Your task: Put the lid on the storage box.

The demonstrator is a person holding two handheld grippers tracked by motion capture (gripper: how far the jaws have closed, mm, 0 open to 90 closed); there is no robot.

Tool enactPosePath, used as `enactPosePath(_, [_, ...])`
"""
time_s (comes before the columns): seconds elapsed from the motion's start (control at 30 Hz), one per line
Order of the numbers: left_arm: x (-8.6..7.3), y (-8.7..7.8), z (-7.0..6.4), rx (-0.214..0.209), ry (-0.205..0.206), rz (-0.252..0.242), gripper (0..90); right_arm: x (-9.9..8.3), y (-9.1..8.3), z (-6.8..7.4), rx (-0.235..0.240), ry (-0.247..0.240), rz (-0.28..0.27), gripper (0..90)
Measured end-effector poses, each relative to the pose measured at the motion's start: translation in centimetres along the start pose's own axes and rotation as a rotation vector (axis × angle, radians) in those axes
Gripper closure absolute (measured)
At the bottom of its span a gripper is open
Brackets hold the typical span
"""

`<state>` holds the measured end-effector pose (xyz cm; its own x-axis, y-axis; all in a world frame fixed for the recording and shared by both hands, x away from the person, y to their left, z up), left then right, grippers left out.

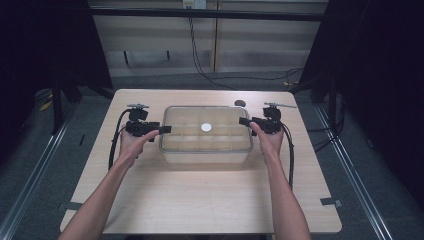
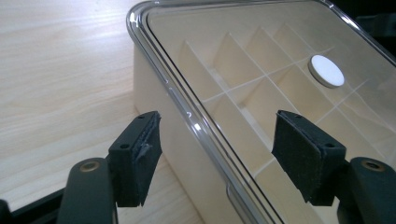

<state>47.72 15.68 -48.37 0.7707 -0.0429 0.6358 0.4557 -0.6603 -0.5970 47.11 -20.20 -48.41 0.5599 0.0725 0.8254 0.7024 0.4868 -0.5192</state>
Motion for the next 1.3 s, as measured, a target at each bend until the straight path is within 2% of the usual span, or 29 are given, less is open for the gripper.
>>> enactPosePath(0.1, [-0.1,-1.3,-0.5,-0.021,0.013,-0.020,34.0,0.3,-1.0,0.5,0.008,-0.020,-0.016,31.0])
enactPosePath(0.2, [-0.5,-2.1,-0.8,-0.021,0.032,-0.031,37.1,0.5,-2.0,1.2,0.028,-0.040,-0.028,30.6])
enactPosePath(0.23, [-0.7,-2.4,-0.9,-0.027,0.031,-0.032,38.7,0.4,-2.6,1.7,0.032,-0.060,-0.033,30.8])
enactPosePath(0.37, [-1.8,-3.5,-1.2,-0.041,0.046,-0.045,40.5,-0.2,-3.4,2.1,0.030,-0.069,-0.029,31.9])
enactPosePath(0.43, [-2.5,-4.1,-1.3,-0.026,0.072,-0.037,40.9,-0.7,-4.0,2.3,0.034,-0.077,-0.030,32.8])
enactPosePath(0.47, [-2.8,-4.6,-1.4,-0.025,0.079,-0.049,43.1,-1.0,-4.7,2.6,0.049,-0.083,-0.044,32.2])
enactPosePath(0.5, [-3.0,-5.1,-1.5,-0.029,0.080,-0.054,43.1,-1.0,-4.7,2.6,0.049,-0.083,-0.044,32.2])
enactPosePath(0.6, [-3.9,-6.2,-1.7,-0.032,0.092,-0.053,41.7,-1.6,-6.2,3.3,0.065,-0.087,-0.063,31.2])
enactPosePath(0.67, [-4.7,-7.2,-2.5,-0.059,0.103,-0.069,40.8,-1.9,-6.9,3.7,0.073,-0.090,-0.062,31.2])
enactPosePath(0.73, [-5.0,-7.4,-2.7,-0.055,0.111,-0.069,39.7,-2.3,-7.5,4.0,0.069,-0.093,-0.054,31.3])
enactPosePath(0.83, [-6.0,-7.9,-3.1,-0.048,0.133,-0.064,39.5,-2.7,-8.2,4.4,0.088,-0.085,-0.056,31.4])
enactPosePath(0.9, [-6.7,-8.2,-3.2,-0.064,0.131,-0.059,41.0,-3.2,-8.8,4.6,0.099,-0.089,-0.060,32.4])
enactPosePath(0.93, [-7.1,-8.2,-3.1,-0.041,0.131,-0.056,45.1,-3.6,-9.2,4.7,0.091,-0.093,-0.058,32.9])
enactPosePath(1.03, [-8.6,-8.2,-2.9,-0.021,0.139,-0.015,44.9,-5.3,-10.4,5.5,0.083,-0.128,-0.038,33.9])
enactPosePath(1.13, [-9.9,-8.7,-2.8,-0.003,0.150,0.007,44.0,-6.2,-11.0,6.0,0.084,-0.135,-0.032,33.9])
enactPosePath(1.2, [-10.6,-9.0,-2.6,0.002,0.156,0.011,42.3,-7.0,-11.5,6.2,0.085,-0.138,-0.033,33.9])
enactPosePath(1.27, [-11.4,-9.4,-2.4,-0.003,0.138,0.015,41.1,-7.9,-12.2,6.3,0.073,-0.146,-0.022,33.9])
enactPosePath(1.3, [-11.8,-9.7,-2.3,-0.002,0.145,0.022,40.8,-8.1,-12.4,6.3,0.071,-0.144,-0.024,33.9])
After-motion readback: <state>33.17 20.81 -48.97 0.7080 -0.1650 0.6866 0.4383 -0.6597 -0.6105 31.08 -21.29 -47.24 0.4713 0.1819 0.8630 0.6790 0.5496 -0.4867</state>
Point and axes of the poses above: each handheld gripper's, and its own axes: y roughly forward along the jaws, x roughly out of its top, z roughly to its left, the point moved 7 cm from there along y, roughly forward along the jaws, and after that the axes turned 13 degrees about -y, right-handed, at the moved point
